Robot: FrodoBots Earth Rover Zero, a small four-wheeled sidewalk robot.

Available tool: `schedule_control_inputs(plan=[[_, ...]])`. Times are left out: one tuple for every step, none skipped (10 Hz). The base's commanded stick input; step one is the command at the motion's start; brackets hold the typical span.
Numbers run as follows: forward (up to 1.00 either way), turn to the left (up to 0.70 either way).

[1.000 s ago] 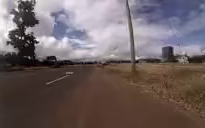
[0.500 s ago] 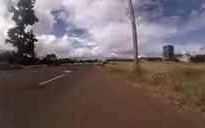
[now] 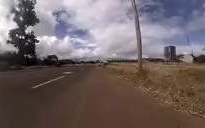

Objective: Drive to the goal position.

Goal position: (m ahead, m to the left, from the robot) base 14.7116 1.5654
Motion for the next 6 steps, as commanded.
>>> schedule_control_inputs(plan=[[0.70, 0.00], [0.70, 0.00], [0.70, 0.00], [0.70, 0.00], [0.70, 0.00], [0.70, 0.00]])
